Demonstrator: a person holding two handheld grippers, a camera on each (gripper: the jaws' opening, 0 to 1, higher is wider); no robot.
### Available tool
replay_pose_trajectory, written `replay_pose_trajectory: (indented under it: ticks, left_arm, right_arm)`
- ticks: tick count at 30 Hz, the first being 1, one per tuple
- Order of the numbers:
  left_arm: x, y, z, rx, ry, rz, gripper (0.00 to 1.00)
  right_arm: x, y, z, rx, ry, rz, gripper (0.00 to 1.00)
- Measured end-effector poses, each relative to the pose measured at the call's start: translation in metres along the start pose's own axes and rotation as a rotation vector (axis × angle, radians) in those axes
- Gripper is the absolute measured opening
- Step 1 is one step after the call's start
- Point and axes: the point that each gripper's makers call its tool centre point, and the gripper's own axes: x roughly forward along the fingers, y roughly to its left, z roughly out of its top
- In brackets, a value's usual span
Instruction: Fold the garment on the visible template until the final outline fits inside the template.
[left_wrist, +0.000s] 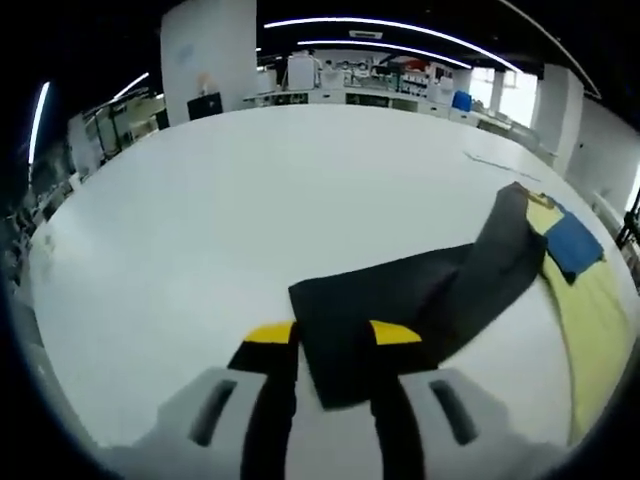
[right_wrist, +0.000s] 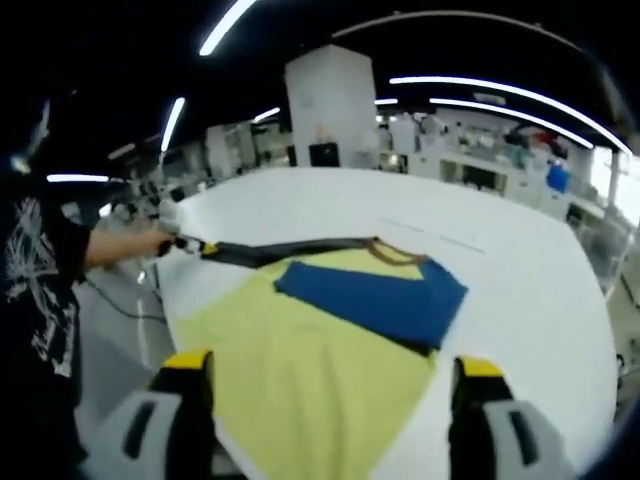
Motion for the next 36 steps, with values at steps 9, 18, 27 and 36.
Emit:
replay_pose_trajectory:
  ticks: [9, 18, 27, 36]
  left_arm:
    - [0.004, 0.014, 0.001, -0.058, 0.021, 0.056, 0.13]
    - [0.008, 0.014, 0.001, -0.144, 0.001, 0.037, 0.01]
    - [0.007, 0.012, 0.013, -0.228, -0.08, 0.004, 0.0]
    - [-0.009, 0.025, 0.049, -0.279, -0.216, -0.005, 0.0]
  right_arm:
    - [0.008, 0.01, -0.007, -0.005, 0.045, 0.013, 0.93]
    - [0.012, 0.019, -0.011, -0.032, 0.056, 0.035, 0.95]
    - [0.009, 0.017, -0.011, -0.031, 0.049, 0.022, 0.99]
    - [0.008, 0.014, -0.013, -0.013, 0.046, 0.01, 0.99]
